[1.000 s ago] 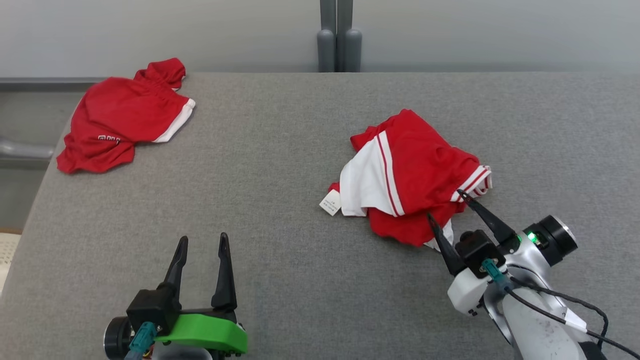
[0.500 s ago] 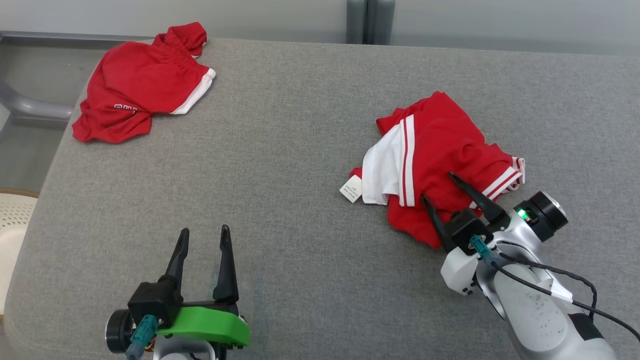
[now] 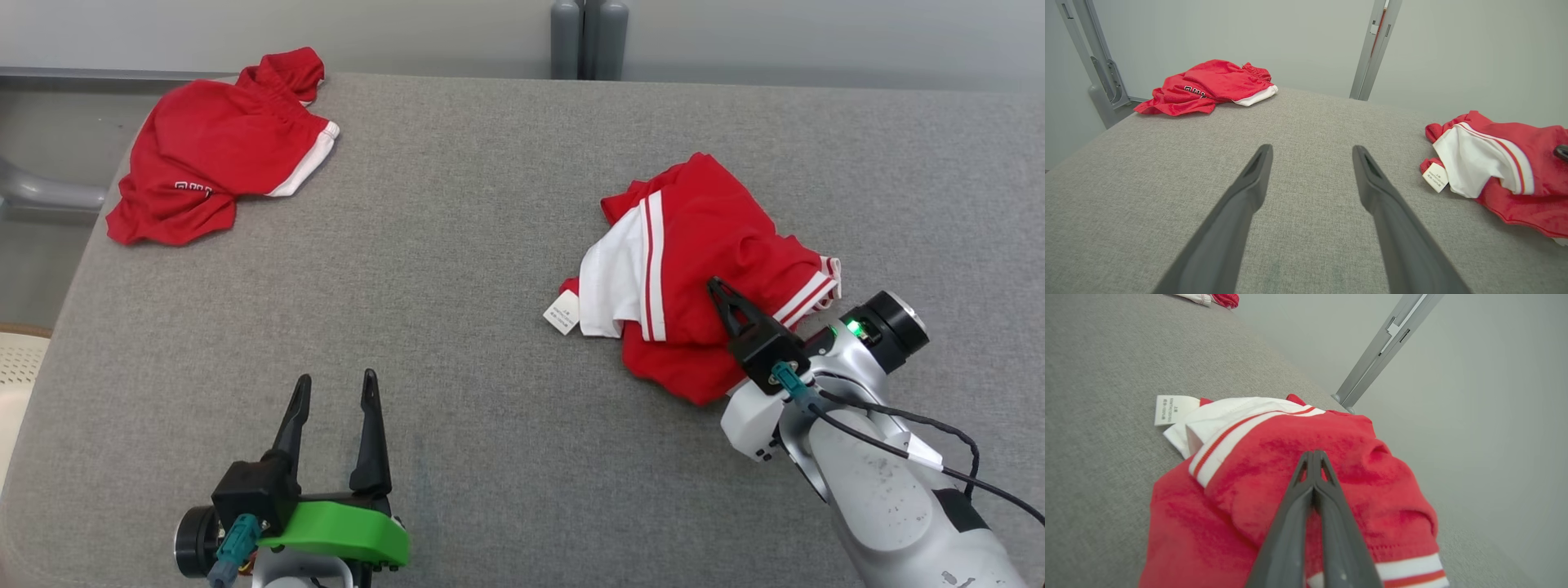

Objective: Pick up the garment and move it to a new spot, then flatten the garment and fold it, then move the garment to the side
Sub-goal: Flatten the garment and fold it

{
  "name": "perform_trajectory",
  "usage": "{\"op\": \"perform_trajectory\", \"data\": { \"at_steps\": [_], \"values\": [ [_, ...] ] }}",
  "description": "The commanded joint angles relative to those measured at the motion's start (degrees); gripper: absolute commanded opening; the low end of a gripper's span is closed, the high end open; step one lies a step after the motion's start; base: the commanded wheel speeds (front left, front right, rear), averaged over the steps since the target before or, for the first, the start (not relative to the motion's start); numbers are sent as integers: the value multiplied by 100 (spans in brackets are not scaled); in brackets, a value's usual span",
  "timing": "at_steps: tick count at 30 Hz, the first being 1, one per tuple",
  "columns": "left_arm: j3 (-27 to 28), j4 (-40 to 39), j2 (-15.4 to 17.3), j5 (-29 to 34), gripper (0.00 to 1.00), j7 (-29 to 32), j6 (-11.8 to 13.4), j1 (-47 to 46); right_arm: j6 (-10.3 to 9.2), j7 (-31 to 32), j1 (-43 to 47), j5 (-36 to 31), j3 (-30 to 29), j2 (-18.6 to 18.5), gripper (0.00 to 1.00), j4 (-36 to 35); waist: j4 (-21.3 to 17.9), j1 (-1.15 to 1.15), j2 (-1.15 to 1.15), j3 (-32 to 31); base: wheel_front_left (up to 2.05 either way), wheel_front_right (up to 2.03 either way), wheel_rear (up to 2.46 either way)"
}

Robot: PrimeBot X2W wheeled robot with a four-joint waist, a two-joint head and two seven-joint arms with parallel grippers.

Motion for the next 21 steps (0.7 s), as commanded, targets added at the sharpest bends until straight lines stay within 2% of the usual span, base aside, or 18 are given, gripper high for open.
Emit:
{"op": "perform_trajectory", "data": {
  "at_steps": [1,6,7,8,9,18,21],
  "values": [
    [7,18,6,3,100,-3,-11,-46,-2,-18,-49,49,9,-32,0,-43,-8,0,0,-22,0,0,0],
    [6,29,6,16,100,-3,-24,25,-2,-18,134,197,41,1,0,-274,-27,0,0,-102,0,0,0],
    [3,30,6,19,100,-3,-23,42,-2,-18,203,225,75,13,36,-323,-33,0,0,-119,0,0,0],
    [0,33,6,22,100,-3,-22,54,-2,-18,264,245,114,23,47,-341,-38,0,0,-139,0,0,0],
    [-6,37,6,26,100,-3,-20,69,-2,-18,325,271,172,24,100,-349,-42,0,0,-161,0,0,0],
    [-44,48,6,18,100,-3,-28,141,-2,-18,468,132,829,-361,100,-258,-44,0,0,-248,0,0,0],
    [-45,34,5,0,100,-3,-14,125,-2,4,320,-112,934,-510,100,-226,-40,0,0,-214,0,0,0]
  ]
}}
